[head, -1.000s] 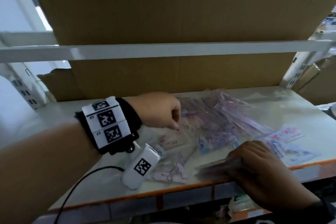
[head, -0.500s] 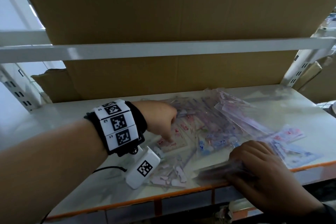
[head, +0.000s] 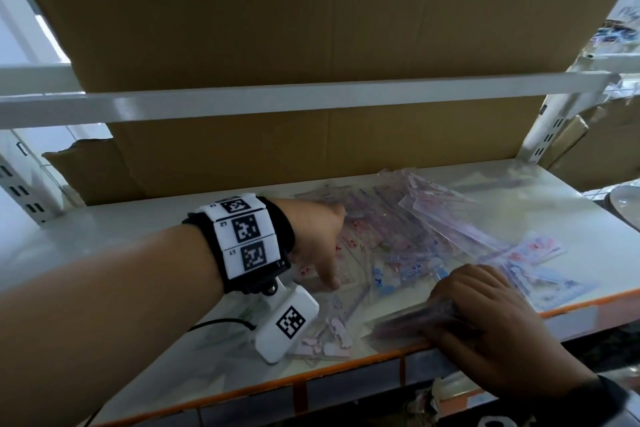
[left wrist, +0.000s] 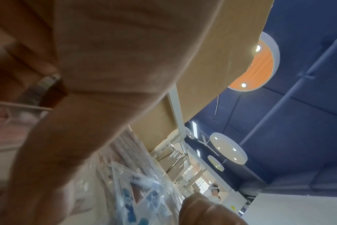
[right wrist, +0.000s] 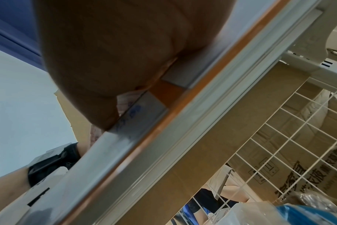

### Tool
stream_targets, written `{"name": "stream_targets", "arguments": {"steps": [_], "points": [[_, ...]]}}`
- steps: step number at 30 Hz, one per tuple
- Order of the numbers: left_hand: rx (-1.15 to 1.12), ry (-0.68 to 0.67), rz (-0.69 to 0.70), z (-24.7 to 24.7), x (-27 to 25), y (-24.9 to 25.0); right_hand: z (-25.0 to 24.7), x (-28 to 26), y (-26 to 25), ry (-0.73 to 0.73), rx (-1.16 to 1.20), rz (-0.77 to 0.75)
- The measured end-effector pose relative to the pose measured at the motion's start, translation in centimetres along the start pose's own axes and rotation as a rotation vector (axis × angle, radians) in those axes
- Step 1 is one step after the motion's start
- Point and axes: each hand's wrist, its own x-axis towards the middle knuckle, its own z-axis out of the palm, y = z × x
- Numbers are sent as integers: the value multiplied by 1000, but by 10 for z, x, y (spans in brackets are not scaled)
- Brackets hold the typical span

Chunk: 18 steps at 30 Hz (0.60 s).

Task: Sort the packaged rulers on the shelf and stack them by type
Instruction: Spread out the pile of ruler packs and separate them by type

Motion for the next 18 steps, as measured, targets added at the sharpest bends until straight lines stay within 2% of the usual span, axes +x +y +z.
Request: {"name": "stream_targets", "arguments": {"steps": [5, 8, 10, 15, 17, 18], "points": [[-314, 112, 59, -16, 1, -19, 0, 1, -1, -7, -1, 8], [-604, 157, 51, -26, 1, -32, 0, 0, 1, 2, 4, 9], [-711, 199, 39, -29, 0, -41, 1, 0, 1, 1, 4, 8], [-800, 292, -15, -28, -5, -60, 1, 1, 2, -2, 25, 8], [-721, 323, -64, -24, -10, -66, 1, 1, 2, -16, 26, 10], [-596, 345, -90, -23, -14, -71, 1, 1, 2, -26, 23, 14]]}}
